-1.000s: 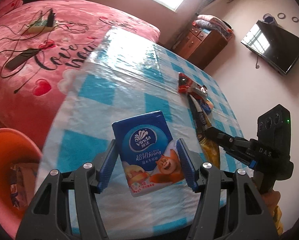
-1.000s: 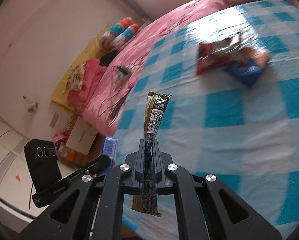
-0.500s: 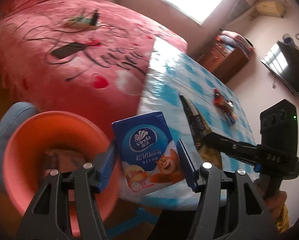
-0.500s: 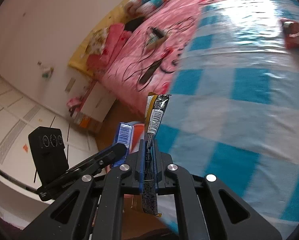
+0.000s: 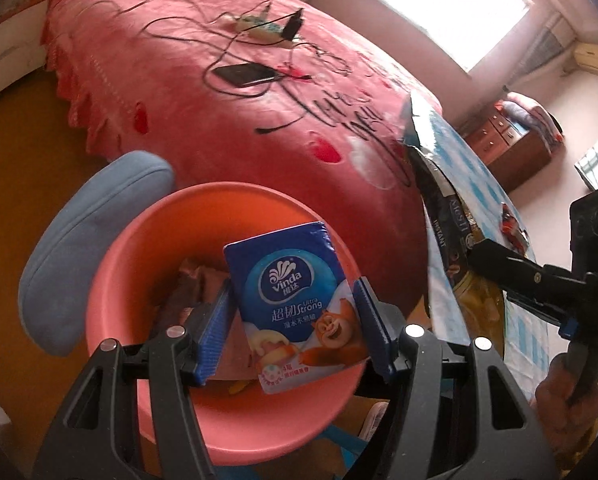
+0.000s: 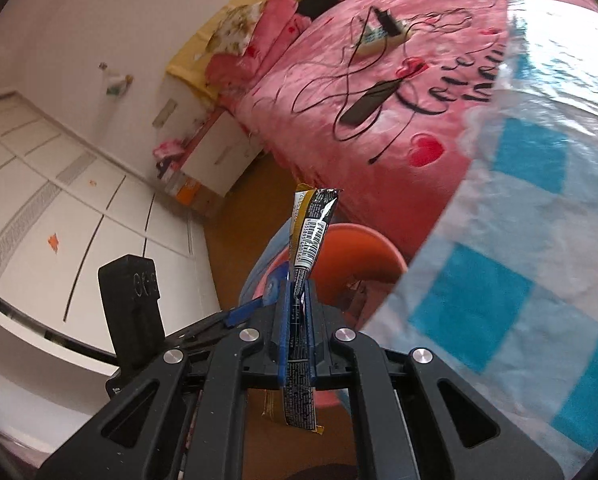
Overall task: Collect trash
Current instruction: 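Open both grippers to drop the tissue pack and wrapper into the bucket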
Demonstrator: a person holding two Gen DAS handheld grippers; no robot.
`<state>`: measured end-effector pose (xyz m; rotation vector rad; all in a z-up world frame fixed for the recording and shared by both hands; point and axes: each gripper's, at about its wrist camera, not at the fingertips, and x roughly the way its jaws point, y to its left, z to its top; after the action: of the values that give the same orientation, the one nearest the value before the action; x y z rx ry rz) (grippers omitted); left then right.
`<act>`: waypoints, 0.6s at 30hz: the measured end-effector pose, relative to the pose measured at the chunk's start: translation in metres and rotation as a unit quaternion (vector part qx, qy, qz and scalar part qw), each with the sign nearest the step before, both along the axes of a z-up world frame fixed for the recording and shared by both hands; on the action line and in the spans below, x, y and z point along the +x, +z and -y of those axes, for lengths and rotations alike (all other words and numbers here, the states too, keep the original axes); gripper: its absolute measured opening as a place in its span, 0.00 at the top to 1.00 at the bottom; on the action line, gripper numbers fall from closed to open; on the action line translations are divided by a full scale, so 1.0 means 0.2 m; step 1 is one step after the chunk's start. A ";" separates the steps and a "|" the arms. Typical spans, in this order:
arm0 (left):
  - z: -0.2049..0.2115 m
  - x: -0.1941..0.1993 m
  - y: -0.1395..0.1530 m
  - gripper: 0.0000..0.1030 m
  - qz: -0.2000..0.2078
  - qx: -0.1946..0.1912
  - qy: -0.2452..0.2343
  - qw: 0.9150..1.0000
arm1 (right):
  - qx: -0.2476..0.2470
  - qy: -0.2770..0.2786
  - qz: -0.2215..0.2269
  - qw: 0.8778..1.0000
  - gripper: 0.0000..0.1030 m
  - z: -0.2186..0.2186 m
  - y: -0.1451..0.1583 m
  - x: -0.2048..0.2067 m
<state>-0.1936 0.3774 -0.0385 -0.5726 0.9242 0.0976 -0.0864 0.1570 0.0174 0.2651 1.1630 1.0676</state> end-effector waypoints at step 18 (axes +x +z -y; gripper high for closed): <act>-0.05 -0.01 -0.07 0.26 -0.039 0.013 0.042 0.998 | -0.025 -0.067 0.082 0.994 0.20 0.16 0.04 -0.02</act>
<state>-0.1960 0.3872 -0.0533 -0.5866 0.9728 0.2076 -0.0899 0.1253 0.0261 0.2090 1.0079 0.9245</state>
